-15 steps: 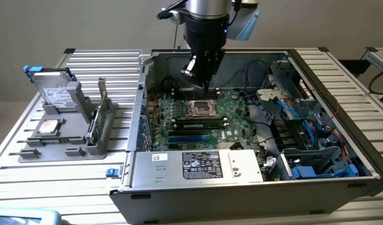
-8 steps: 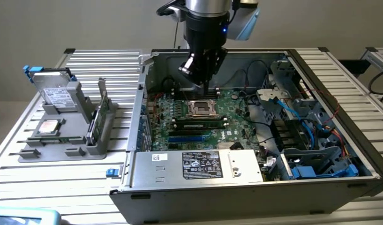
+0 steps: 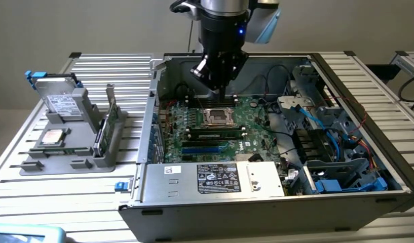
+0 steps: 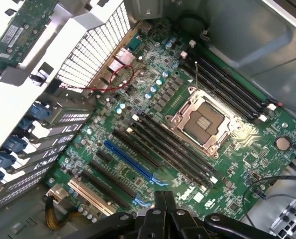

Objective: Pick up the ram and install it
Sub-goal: 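Press down the ram until it locks into place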

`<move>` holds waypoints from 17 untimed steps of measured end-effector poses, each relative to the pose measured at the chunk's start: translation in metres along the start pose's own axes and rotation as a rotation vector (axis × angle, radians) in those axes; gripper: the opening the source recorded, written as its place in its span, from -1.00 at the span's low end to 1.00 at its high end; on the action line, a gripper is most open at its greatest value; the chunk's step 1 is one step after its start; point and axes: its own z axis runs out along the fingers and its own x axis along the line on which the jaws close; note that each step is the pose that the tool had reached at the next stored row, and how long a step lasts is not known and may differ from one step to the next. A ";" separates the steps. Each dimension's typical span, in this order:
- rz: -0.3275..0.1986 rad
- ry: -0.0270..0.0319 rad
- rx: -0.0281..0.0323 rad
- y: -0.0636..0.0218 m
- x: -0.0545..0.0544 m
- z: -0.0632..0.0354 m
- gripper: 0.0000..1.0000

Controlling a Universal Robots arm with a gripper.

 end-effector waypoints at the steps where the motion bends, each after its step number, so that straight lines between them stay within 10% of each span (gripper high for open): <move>1: 0.015 0.0005 -0.0003 0.0000 0.000 -0.0003 -0.79; 17: 0.235 0.0041 -0.0051 -0.0001 0.000 -0.0020 -0.79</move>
